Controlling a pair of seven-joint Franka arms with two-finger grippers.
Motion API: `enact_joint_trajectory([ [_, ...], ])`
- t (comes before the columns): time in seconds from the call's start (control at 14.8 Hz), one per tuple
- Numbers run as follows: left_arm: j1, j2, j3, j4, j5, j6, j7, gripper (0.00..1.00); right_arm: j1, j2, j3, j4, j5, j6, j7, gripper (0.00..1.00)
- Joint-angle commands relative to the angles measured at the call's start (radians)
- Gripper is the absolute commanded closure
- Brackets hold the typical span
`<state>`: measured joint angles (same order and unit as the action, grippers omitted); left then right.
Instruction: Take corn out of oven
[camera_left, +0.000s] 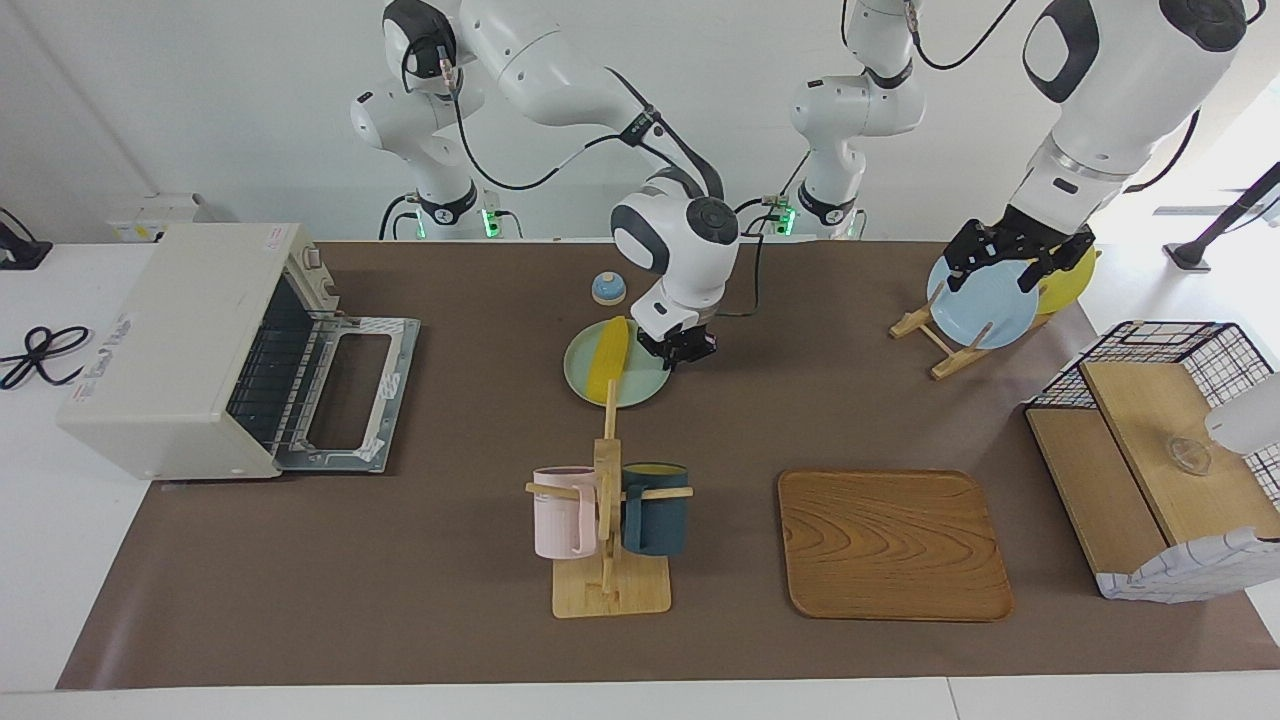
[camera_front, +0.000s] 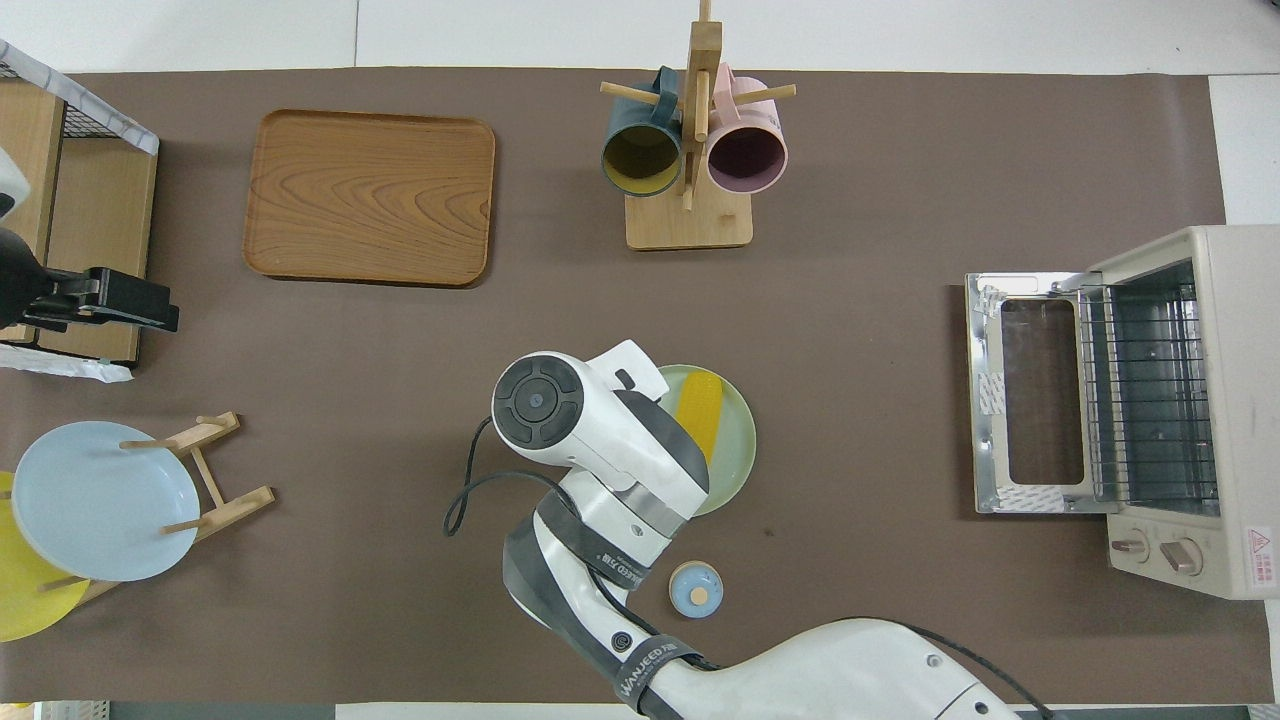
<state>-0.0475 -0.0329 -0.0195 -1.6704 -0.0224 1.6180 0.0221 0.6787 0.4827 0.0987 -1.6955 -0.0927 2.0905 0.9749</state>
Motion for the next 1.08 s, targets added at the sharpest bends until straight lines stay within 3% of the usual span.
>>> enact_joint_trajectory([
  [0.0, 0.006, -0.032, -0.007, -0.042, 0.006, 0.029, 0.016, 0.00, -0.022, -0.027, 0.010, 0.016, 0.019, 0.005, -0.024, 0.42],
  [0.07, 0.003, -0.032, -0.007, -0.042, 0.006, 0.029, 0.016, 0.00, -0.033, -0.045, 0.010, 0.014, 0.019, 0.003, -0.044, 0.33],
  [0.27, -0.005, -0.032, -0.013, -0.045, 0.006, 0.028, 0.016, 0.00, -0.091, -0.131, 0.012, 0.014, 0.019, -0.064, -0.076, 0.33],
  [0.54, -0.080, -0.030, -0.017, -0.087, -0.004, 0.043, 0.015, 0.00, -0.204, -0.272, 0.010, -0.007, 0.033, -0.260, -0.267, 0.36],
  [0.61, -0.109, -0.030, -0.017, -0.100, -0.007, 0.052, 0.006, 0.00, -0.221, -0.301, 0.010, -0.036, 0.033, -0.295, -0.289, 0.42],
  [0.67, -0.129, -0.032, -0.017, -0.123, -0.020, 0.074, -0.001, 0.00, -0.252, -0.341, 0.009, -0.105, 0.033, -0.302, -0.315, 0.57],
  [0.81, -0.185, -0.033, -0.017, -0.169, -0.074, 0.138, -0.051, 0.00, -0.327, -0.392, 0.009, -0.229, 0.033, -0.262, -0.393, 0.77],
  [1.01, -0.334, -0.012, -0.017, -0.228, -0.079, 0.267, -0.223, 0.00, -0.404, -0.466, 0.007, -0.441, 0.031, -0.126, -0.427, 0.92],
])
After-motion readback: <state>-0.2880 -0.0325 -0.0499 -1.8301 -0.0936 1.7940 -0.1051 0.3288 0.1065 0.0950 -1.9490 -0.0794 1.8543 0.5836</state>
